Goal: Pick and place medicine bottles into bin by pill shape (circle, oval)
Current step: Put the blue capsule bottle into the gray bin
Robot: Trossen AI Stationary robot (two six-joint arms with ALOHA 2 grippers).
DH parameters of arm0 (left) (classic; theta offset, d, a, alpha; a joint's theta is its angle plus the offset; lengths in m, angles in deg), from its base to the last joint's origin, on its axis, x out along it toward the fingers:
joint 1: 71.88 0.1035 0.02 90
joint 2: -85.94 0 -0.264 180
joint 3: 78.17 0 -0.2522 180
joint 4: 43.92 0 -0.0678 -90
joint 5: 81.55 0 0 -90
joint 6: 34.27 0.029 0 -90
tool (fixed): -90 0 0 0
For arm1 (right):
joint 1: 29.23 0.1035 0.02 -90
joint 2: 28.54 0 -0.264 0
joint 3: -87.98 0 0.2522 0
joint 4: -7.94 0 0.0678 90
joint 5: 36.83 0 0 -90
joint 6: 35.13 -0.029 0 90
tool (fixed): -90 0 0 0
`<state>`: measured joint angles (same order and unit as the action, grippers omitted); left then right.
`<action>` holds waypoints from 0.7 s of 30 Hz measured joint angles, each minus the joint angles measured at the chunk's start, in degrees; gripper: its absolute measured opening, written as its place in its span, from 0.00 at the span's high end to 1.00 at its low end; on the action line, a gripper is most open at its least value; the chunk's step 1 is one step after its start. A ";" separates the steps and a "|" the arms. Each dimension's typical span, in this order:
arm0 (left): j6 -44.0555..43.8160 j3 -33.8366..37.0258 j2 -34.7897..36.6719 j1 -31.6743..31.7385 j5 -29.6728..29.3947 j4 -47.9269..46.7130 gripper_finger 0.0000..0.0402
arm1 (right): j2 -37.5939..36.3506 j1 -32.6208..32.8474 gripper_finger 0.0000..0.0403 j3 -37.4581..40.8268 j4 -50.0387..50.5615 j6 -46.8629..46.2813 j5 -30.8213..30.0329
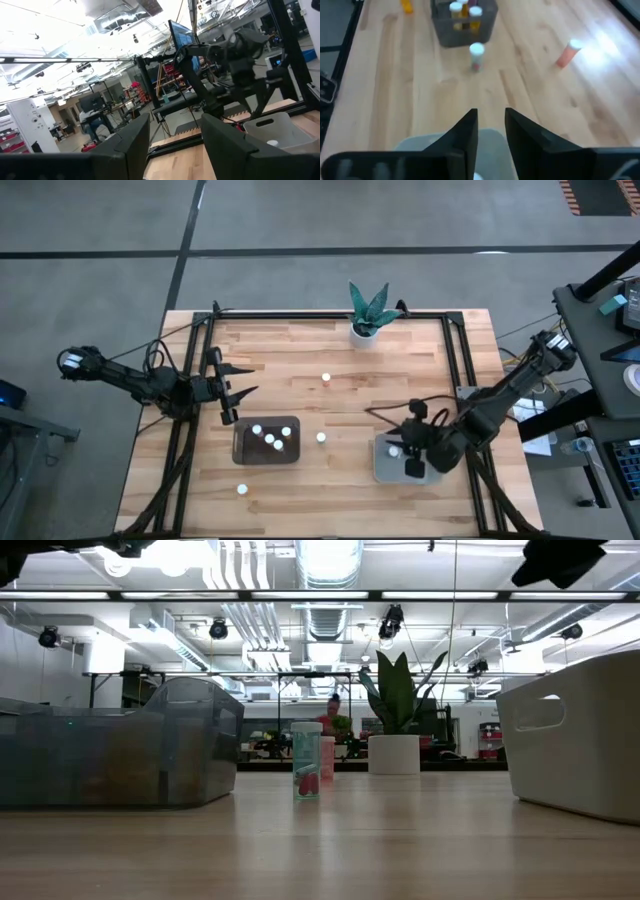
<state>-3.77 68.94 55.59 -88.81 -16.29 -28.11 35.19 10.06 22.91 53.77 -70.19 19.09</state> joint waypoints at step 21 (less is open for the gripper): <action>-0.75 -0.50 -7.50 0.00 0.00 9.63 0.60 | -4.05 -11.31 0.91 14.56 -40.31 36.40 9.25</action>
<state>-4.52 68.44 48.09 -88.81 -16.29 -18.47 31.14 -1.25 37.47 13.47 -33.79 28.34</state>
